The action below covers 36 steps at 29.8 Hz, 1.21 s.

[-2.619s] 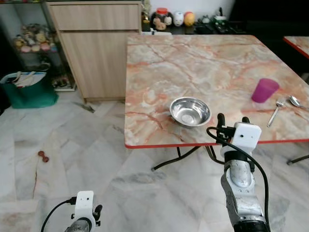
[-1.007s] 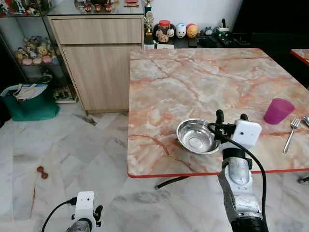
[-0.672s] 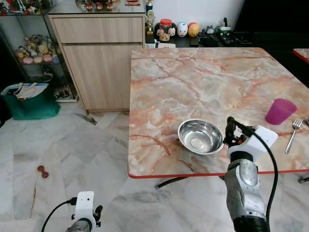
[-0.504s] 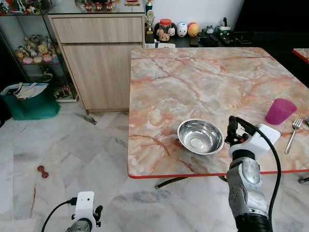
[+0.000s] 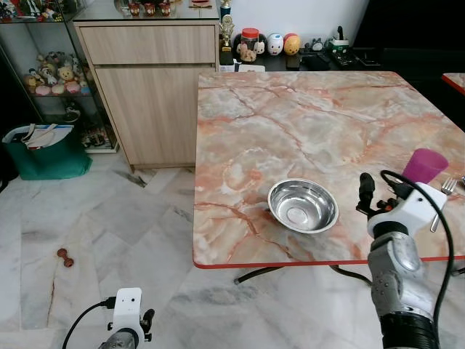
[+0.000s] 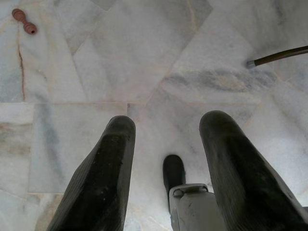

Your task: Setting the table

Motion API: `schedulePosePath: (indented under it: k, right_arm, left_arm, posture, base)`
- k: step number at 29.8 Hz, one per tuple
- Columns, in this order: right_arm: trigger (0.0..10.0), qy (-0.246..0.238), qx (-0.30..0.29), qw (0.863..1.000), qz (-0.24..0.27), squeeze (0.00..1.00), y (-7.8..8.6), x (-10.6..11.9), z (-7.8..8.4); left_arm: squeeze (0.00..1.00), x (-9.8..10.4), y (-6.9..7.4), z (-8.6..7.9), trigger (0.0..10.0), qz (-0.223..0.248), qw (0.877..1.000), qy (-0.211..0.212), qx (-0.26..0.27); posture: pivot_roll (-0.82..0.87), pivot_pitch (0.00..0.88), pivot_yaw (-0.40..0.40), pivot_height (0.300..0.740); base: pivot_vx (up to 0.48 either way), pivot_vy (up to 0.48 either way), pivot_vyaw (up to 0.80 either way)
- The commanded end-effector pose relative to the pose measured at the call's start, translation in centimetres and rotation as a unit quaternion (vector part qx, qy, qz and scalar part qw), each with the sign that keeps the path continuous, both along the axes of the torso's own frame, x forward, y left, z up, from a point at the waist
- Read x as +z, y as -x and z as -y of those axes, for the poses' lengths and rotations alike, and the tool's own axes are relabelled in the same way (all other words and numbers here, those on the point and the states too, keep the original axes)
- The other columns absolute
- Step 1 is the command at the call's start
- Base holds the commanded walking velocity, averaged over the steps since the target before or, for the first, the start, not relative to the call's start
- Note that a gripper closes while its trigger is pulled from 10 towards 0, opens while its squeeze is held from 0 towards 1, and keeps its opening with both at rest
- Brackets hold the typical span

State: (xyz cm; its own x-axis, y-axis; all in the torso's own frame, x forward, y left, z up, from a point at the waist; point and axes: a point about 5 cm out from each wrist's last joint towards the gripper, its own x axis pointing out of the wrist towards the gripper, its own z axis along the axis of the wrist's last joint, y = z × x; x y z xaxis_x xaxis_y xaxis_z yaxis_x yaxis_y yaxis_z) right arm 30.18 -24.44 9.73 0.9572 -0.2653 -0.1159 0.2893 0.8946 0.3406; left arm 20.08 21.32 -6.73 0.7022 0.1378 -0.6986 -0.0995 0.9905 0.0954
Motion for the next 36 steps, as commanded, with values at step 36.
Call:
schedulePosePath:
  k: [36]
  right_arm:
    - [10.0,-0.057,0.154,0.985,-0.06,0.0,-0.3,-3.2,-4.2]
  left_arm:
    - [0.0,-0.2,0.4,-0.2,10.0,-0.009,1.0,-0.003,0.006]
  posture:
    - [-0.05,0.0,-0.044,0.74]
  base:
    - [0.0,0.0,0.0]
